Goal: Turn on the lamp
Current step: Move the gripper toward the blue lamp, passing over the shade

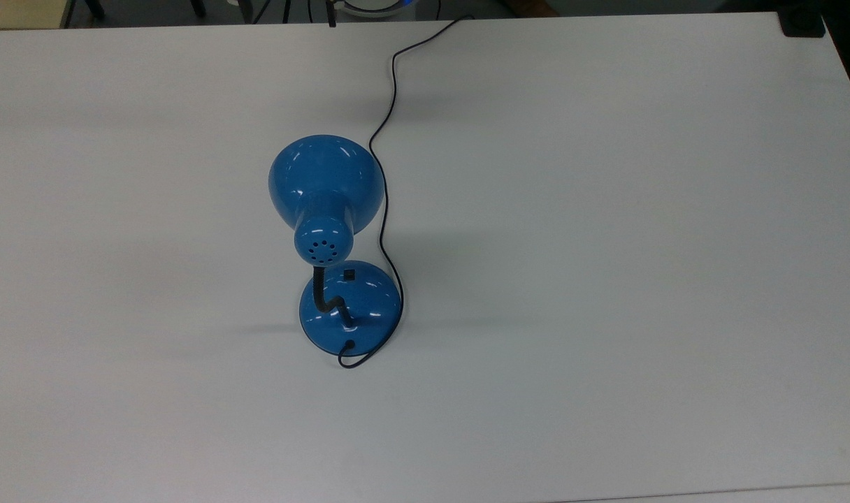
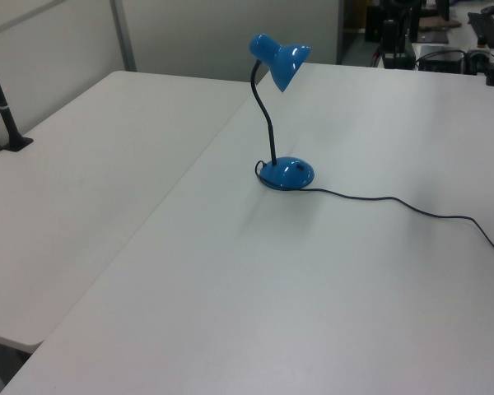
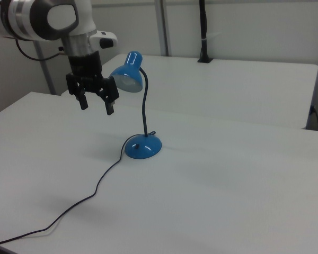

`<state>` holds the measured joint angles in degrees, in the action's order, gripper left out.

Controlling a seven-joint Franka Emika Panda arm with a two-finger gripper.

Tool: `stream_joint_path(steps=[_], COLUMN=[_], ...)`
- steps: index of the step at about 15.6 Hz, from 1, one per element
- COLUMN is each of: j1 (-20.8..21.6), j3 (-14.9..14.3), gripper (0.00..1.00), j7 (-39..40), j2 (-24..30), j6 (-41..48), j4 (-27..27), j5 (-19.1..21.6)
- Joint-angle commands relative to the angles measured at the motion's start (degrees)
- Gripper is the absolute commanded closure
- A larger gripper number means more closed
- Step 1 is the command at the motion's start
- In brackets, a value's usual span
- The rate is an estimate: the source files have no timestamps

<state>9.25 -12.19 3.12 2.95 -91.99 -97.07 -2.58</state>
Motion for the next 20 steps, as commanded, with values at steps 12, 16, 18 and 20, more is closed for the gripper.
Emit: stream_joint_path(steps=[12, 16, 18, 20], j1=[0.1, 0.5, 0.1, 0.2], j3=[-0.2, -0.1, 0.0, 0.1], gripper=[0.00, 0.00, 0.05, 0.39], j7=[1.0, 0.6, 0.7, 1.3], j2=[-1.9, -2.7, -2.5, -2.4], j6=[0.9, -0.1, -1.1, -2.0], j4=[0.7, 0.7, 0.7, 0.0], j5=[-0.6, -1.1, -0.6, -0.6])
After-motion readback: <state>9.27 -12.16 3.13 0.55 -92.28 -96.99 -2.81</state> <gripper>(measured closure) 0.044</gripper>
